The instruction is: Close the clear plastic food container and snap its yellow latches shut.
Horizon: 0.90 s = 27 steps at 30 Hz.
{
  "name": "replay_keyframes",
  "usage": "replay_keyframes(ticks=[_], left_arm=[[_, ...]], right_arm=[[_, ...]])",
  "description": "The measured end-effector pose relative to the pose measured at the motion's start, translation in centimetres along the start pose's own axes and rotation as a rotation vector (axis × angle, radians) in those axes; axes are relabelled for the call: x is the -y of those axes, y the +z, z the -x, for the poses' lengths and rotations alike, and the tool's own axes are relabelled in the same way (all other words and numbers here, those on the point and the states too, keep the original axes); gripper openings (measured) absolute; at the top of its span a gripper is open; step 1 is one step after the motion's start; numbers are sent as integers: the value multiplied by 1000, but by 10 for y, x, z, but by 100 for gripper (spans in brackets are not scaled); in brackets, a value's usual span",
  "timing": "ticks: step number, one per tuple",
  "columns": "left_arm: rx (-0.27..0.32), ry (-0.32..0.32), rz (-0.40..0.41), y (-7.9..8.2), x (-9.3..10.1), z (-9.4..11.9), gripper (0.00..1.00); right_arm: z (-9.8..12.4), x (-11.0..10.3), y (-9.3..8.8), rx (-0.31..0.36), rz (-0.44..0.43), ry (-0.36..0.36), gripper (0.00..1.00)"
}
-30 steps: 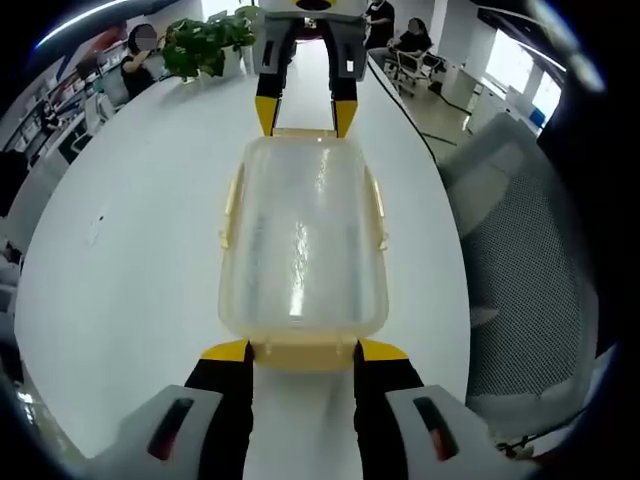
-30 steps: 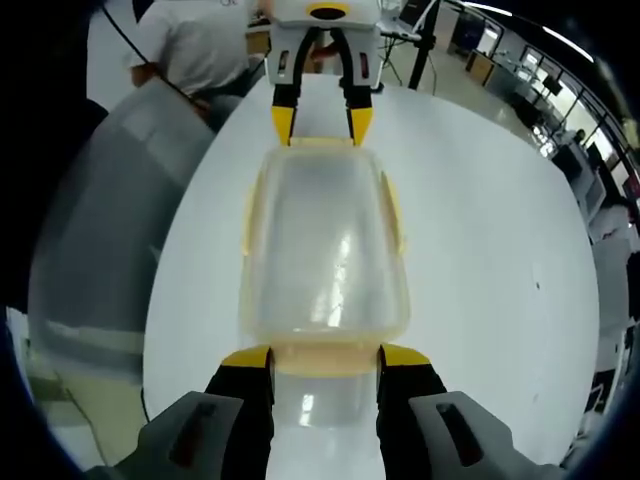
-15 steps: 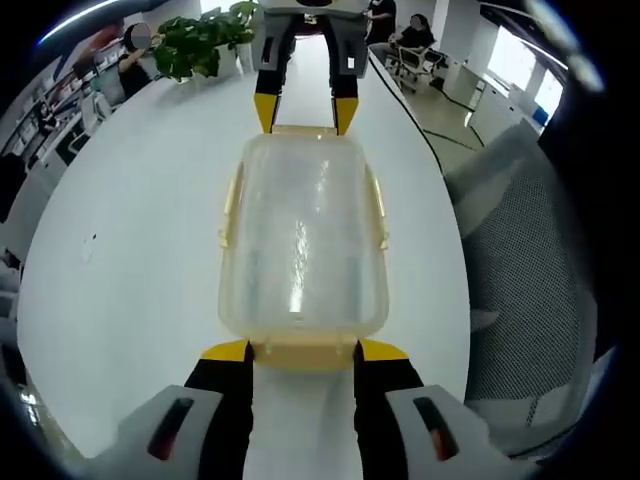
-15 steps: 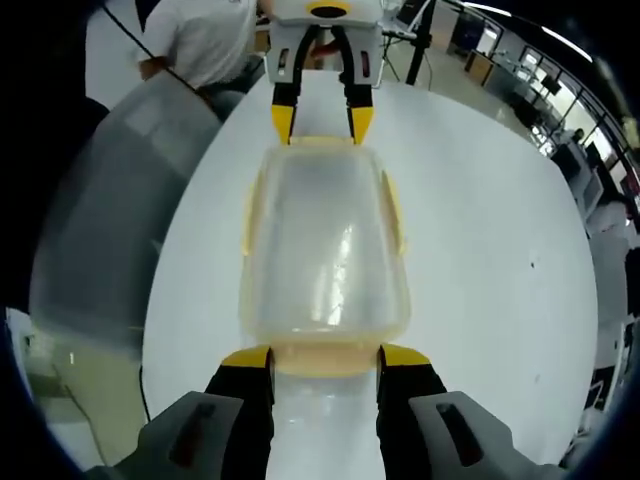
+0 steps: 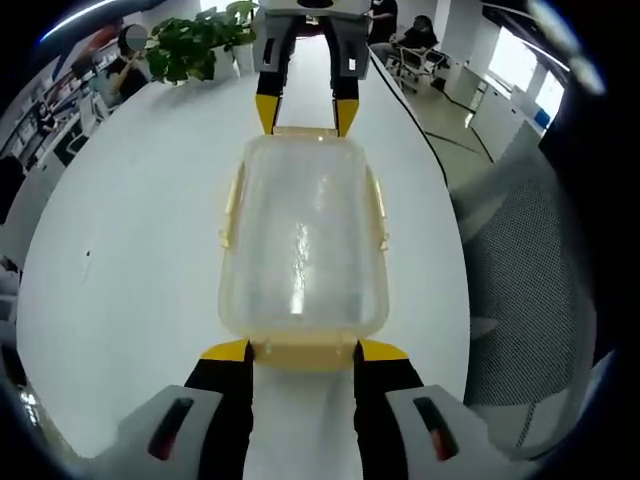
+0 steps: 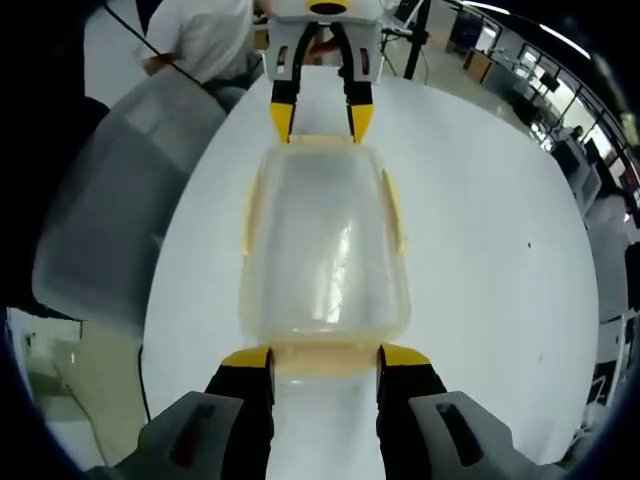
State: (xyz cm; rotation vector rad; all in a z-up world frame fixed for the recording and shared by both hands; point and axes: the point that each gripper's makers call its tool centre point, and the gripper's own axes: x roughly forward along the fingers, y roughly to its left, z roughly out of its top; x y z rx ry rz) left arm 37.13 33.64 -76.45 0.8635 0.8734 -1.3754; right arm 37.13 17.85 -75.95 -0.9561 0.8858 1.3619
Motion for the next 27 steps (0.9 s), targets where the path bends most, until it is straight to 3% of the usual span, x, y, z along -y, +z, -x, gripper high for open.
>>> replay_keyframes(ticks=[9, 27], left_arm=[[-10, -7, -7, 14, 3, -9, 38], [-23, -13, -9, 19, 3, -16, 38]], right_arm=[[4, -4, -16, -4, -7, -1, 39], [0, -6, -26, 6, -9, -3, 39]])
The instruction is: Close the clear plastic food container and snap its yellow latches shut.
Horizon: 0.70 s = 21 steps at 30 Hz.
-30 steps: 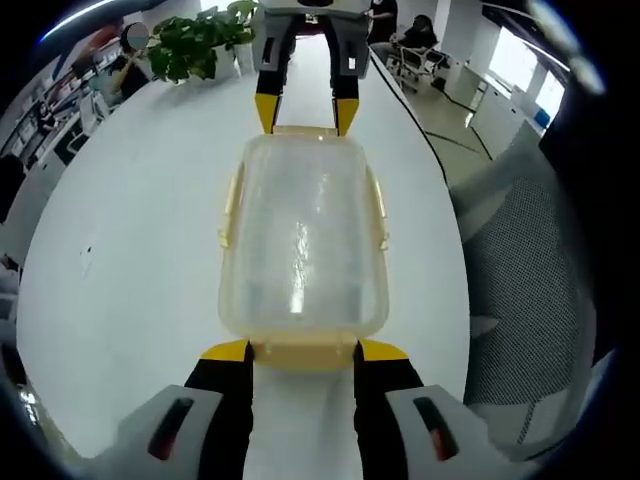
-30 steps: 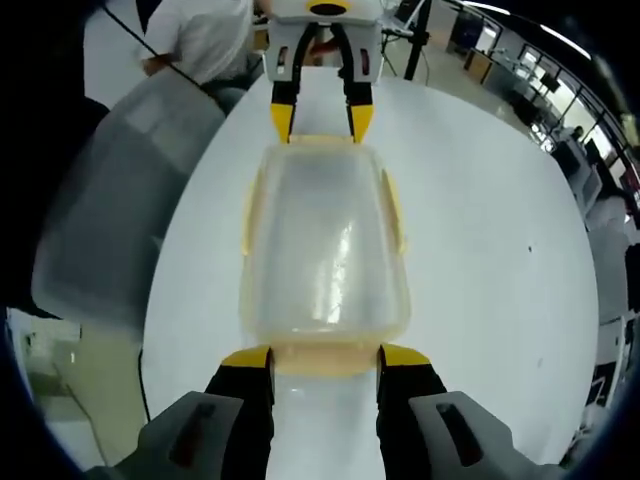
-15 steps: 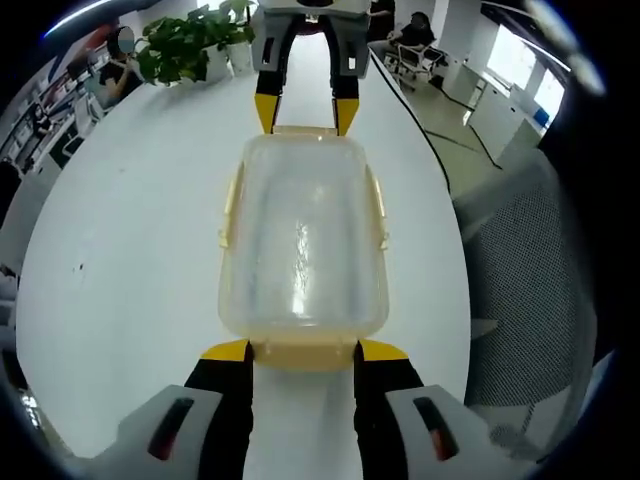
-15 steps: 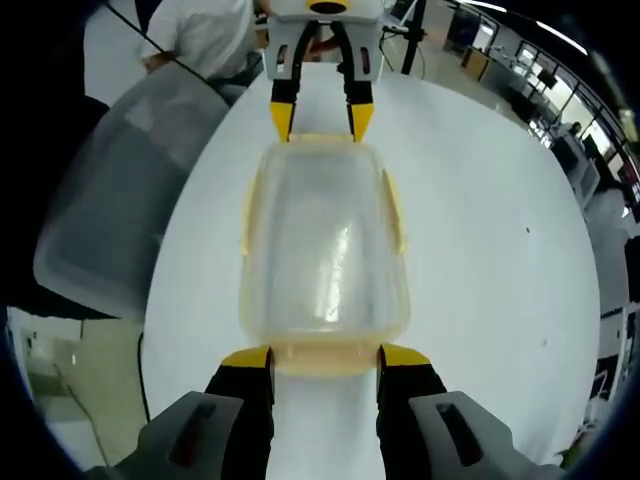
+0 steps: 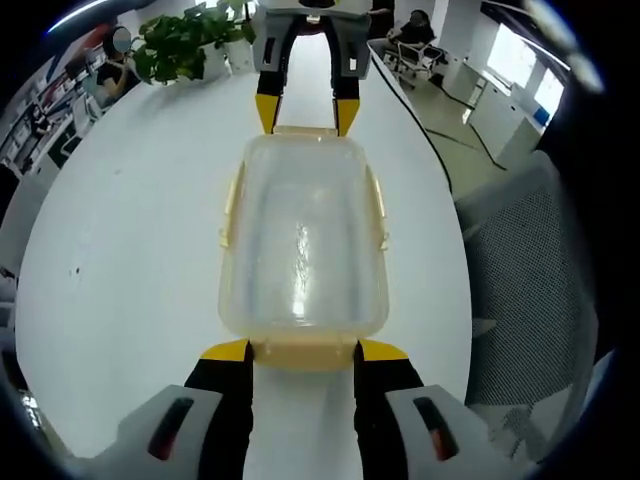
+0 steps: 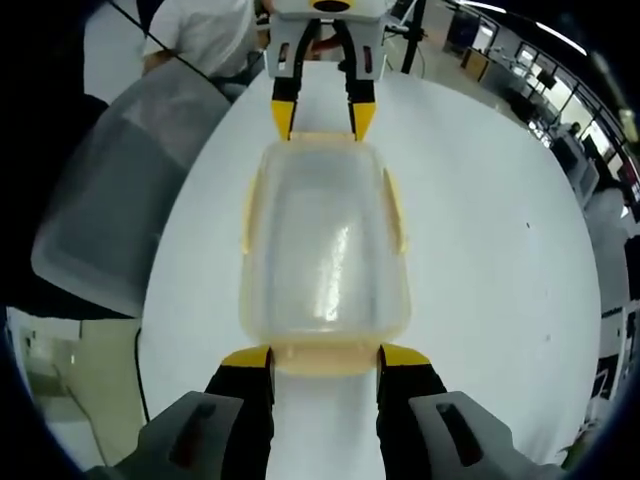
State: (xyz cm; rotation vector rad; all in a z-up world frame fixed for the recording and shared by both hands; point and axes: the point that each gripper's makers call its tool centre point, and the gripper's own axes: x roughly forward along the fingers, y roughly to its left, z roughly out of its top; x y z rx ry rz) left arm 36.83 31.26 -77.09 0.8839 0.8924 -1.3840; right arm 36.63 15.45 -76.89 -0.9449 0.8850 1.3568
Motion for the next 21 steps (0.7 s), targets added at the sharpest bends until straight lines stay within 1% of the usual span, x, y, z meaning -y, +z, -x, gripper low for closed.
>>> replay_keyframes(ticks=[9, 11, 14, 21], left_arm=[[-7, 1, -7, 1, -1, -5, 38], [-23, 7, -21, -1, -1, -7, 38], [-12, 5, -12, 1, -1, -7, 38], [-9, -7, -14, 3, -1, -7, 38]], right_arm=[[-3, 0, -5, 0, 2, -4, 39], [-4, 0, -4, 4, 5, -6, 39], [-6, 0, -8, -4, 17, -13, 39], [-7, 0, -8, 7, 2, -7, 39]])
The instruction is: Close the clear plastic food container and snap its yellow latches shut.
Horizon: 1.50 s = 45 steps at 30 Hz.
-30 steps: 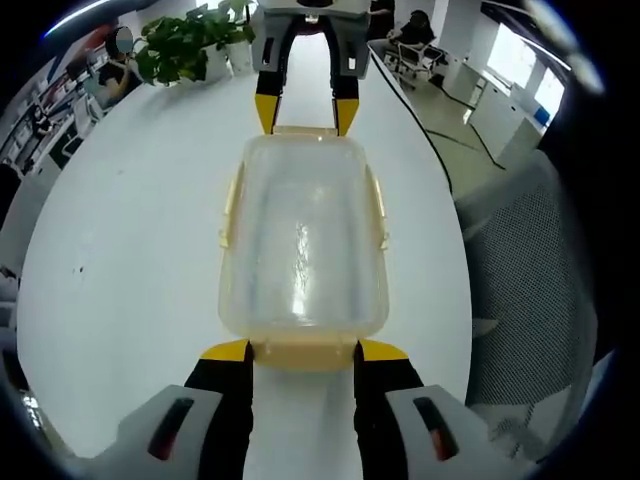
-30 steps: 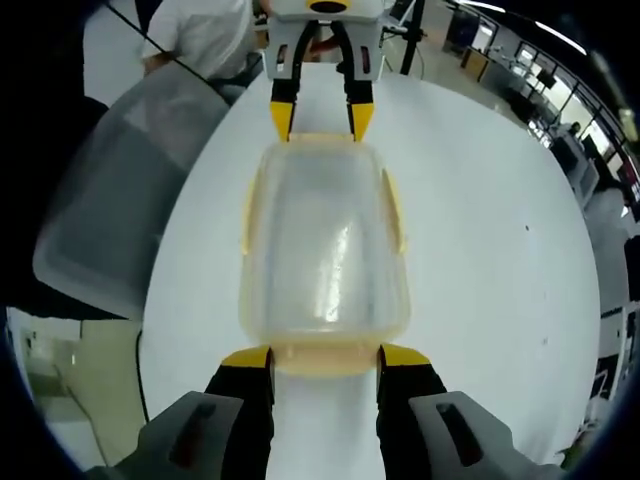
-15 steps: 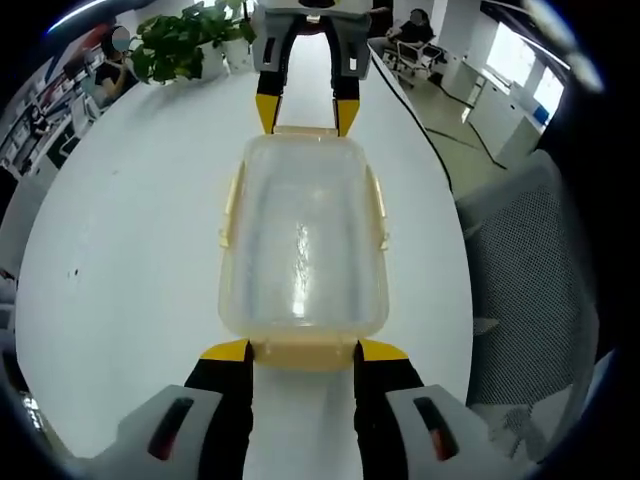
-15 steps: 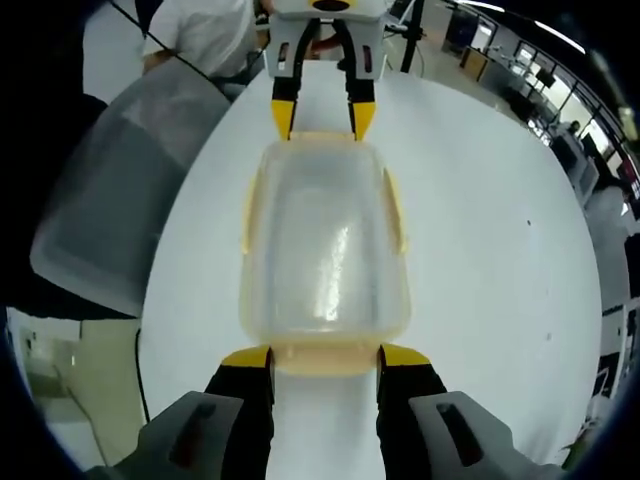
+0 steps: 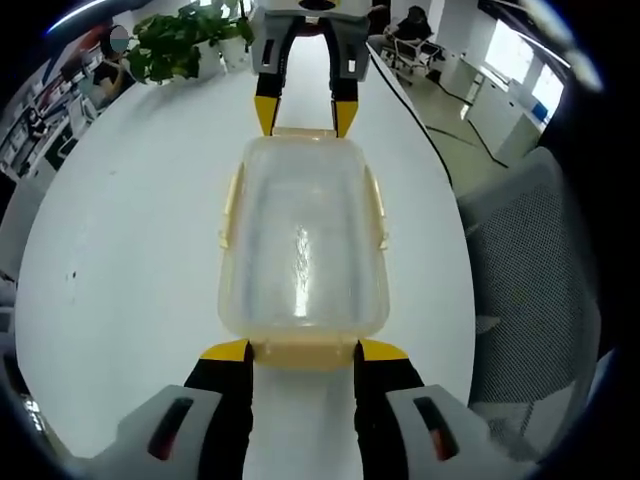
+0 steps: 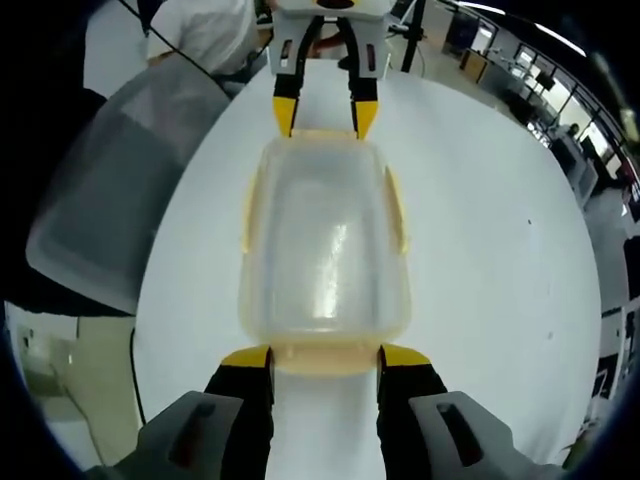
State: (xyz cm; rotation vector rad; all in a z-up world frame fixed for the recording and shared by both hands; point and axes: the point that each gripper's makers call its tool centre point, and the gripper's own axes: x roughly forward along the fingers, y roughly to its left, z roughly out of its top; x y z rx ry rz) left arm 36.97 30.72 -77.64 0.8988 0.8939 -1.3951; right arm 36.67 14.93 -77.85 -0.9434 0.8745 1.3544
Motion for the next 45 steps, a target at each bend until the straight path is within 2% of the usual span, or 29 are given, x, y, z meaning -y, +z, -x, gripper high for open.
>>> replay_keyframes(ticks=[15, 22, 34, 36, 42, 45], left_arm=[[10, 10, -27, 0, -4, -2, 39], [21, 20, -75, 0, -5, -3, 40], [37, 32, -54, -1, -5, -3, 40], [44, 38, -48, -1, -6, -1, 40], [48, 46, -22, -7, -1, 6, 37], [41, 50, -16, -10, 0, 7, 37]], right_arm=[[-3, 1, -2, 23, -8, 2, 40], [-3, 2, -4, 38, -4, -5, 40], [0, 4, -5, 45, 8, -30, 42], [3, 5, -9, 43, -7, -34, 43], [14, 5, -8, 149, -196, -67, 44], [17, 1, -10, 159, -242, -71, 43]])
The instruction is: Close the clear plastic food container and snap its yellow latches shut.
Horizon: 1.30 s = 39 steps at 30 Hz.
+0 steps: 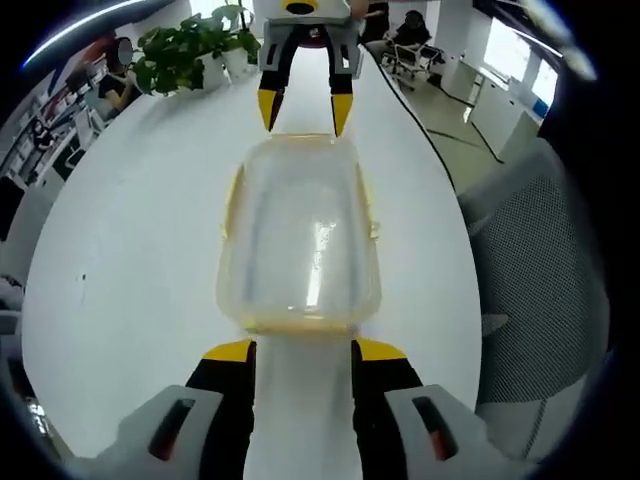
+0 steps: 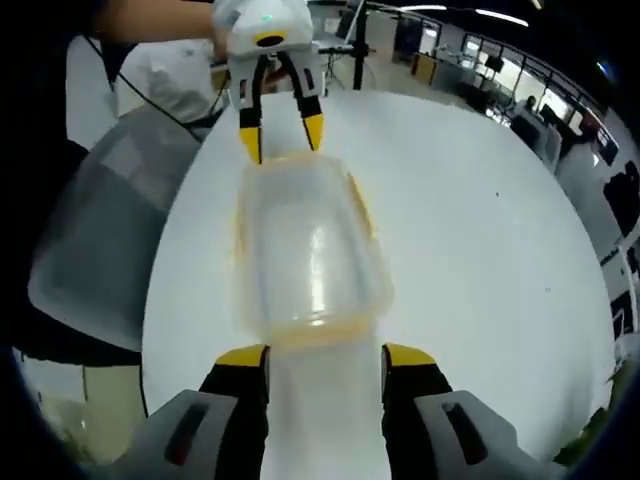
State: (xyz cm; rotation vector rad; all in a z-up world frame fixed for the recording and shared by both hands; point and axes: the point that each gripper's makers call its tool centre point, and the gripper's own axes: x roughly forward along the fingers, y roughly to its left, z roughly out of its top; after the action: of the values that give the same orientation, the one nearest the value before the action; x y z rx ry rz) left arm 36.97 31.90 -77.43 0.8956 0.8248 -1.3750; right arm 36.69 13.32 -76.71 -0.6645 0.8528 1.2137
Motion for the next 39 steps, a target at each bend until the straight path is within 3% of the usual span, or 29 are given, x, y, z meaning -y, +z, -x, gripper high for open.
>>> replay_keyframes(ticks=[5, 10, 12, 14, 17, 26, 31, 34, 39], left_arm=[[46, 6, 104, 3, 0, 6, 37], [68, -2, 240, 2, -3, 10, 38], [79, 2, 244, 3, -5, 12, 38], [101, 2, 332, 5, -5, 14, 39], [111, -6, 391, 5, -3, 15, 40], [166, 27, 572, 11, -7, 11, 39], [185, 28, 651, 7, -11, 12, 39], [206, 12, 752, 6, -7, 14, 37], [200, 36, 783, -3, -10, 13, 36]], right_arm=[[3, -5, 4, 30, -78, 1, 42], [4, -3, 11, 53, -230, -10, 41], [4, -2, 13, 59, -274, -14, 41], [4, 2, 14, 63, -321, -39, 41], [3, 3, 17, 76, -387, -60, 39], [2, 0, 20, 104, -469, -79, 37], [4, 2, 14, 74, -487, -91, 37], [5, 4, 12, 54, -491, -92, 37], [7, 12, 14, 46, -535, -114, 37]])
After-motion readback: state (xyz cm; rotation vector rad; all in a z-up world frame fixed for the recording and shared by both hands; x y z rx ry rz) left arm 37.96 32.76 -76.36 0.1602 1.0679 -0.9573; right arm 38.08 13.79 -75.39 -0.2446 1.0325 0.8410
